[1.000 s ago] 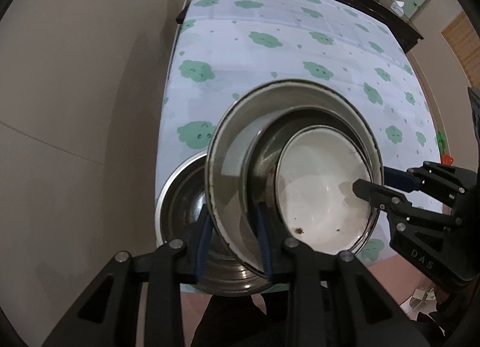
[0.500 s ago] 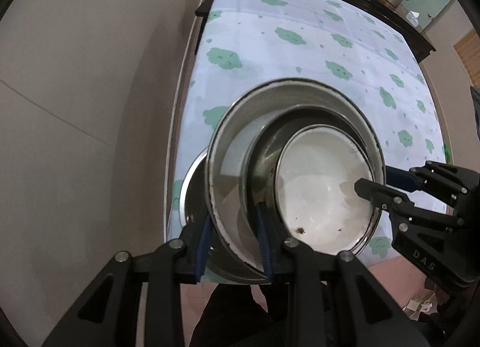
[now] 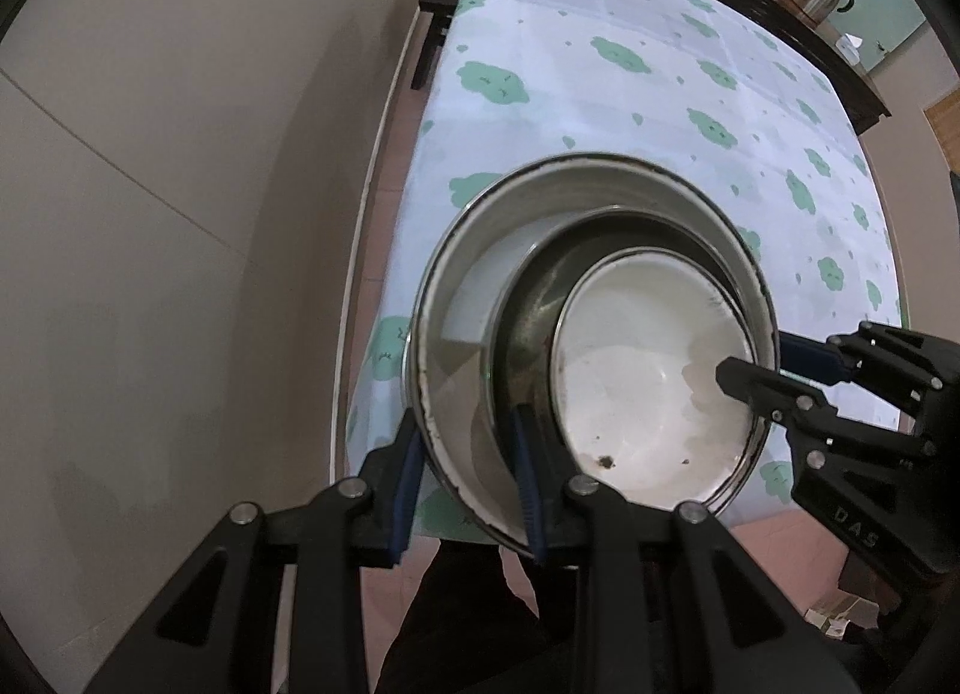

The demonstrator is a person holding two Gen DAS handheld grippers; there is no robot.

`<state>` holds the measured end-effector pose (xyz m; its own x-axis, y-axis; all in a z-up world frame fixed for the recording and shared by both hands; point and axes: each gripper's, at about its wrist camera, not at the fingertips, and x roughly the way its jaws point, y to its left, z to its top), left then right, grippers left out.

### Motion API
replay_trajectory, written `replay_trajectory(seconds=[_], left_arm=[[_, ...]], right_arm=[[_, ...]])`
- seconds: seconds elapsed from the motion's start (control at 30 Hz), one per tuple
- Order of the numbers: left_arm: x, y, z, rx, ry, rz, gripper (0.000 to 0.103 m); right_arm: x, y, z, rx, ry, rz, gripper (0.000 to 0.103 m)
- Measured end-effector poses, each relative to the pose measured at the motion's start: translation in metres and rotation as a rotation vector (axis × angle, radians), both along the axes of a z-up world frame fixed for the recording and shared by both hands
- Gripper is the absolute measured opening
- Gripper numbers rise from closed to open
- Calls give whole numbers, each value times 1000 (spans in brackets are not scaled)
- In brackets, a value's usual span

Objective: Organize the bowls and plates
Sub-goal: 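Lift the whole bowl stack with both grippers and carry it along the table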

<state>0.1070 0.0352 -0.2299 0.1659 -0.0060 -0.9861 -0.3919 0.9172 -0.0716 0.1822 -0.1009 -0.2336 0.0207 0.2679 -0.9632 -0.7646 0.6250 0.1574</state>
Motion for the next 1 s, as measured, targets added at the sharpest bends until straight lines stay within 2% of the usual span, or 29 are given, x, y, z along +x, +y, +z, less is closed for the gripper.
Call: replay_trajectory(seconds=[1.0], left_arm=[[-2,3,-31,-35,50,1,26]], right_arm=[[-1,8,-25,-39,33,-1,27]])
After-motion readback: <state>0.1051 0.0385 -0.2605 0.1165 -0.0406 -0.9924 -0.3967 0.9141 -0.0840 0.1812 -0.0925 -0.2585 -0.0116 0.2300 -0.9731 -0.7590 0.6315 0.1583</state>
